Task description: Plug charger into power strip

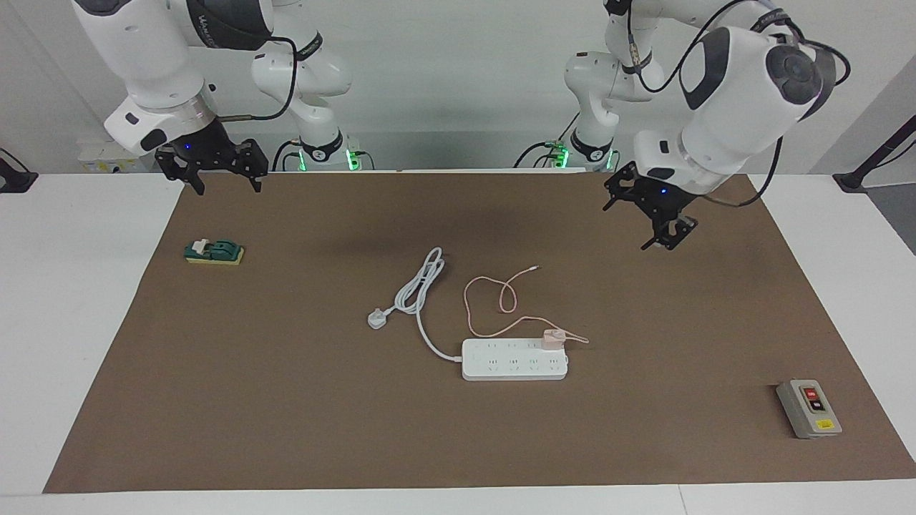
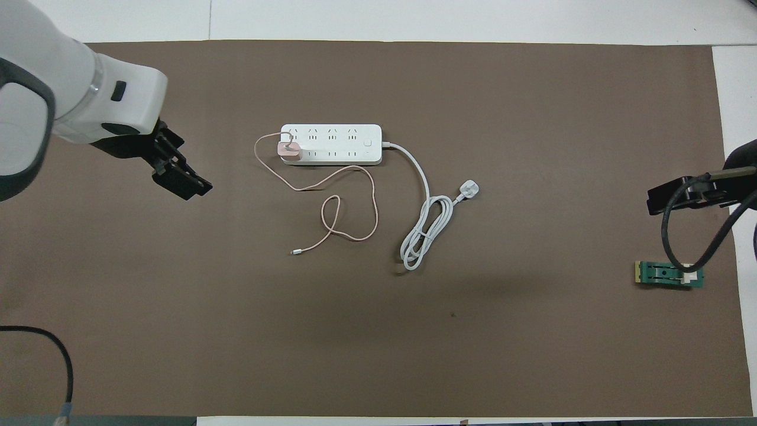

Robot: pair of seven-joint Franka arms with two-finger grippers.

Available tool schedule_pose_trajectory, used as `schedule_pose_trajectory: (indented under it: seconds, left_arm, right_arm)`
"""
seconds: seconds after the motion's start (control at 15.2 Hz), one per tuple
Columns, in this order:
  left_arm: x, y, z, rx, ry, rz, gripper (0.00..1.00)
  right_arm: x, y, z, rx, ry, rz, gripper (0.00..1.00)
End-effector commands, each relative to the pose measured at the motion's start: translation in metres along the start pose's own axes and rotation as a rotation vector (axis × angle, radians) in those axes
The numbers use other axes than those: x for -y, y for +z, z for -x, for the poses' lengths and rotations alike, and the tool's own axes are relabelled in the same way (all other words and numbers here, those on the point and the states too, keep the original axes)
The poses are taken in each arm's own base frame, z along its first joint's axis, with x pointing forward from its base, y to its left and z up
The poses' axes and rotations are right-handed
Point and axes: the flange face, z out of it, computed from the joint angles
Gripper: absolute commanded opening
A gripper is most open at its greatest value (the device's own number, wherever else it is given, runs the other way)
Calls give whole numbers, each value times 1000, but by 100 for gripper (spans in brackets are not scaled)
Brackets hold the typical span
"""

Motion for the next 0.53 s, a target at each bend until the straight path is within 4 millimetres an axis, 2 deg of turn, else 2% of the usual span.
schedule_pose_trajectory:
  seconds: [0.0, 0.13, 0.2, 0.26, 0.46]
  left_arm:
    - [5, -22, 45, 56, -225, -31, 100]
    - [11, -28, 61, 79, -419, -103, 100]
    - [14, -21, 63, 88, -485, -107, 100]
    - [13, -23, 67, 80, -525, -109, 100]
    - [9, -14, 75, 114, -533, -90, 100]
  right_arm:
    - [-3, -1, 7, -8, -3, -18, 100]
    - [-2, 0, 7, -7, -5, -20, 100]
    - [-2, 0, 7, -7, -7, -20, 100]
    - [-3, 0, 7, -7, -4, -20, 100]
    - [-2, -1, 7, -8, -6, -19, 100]
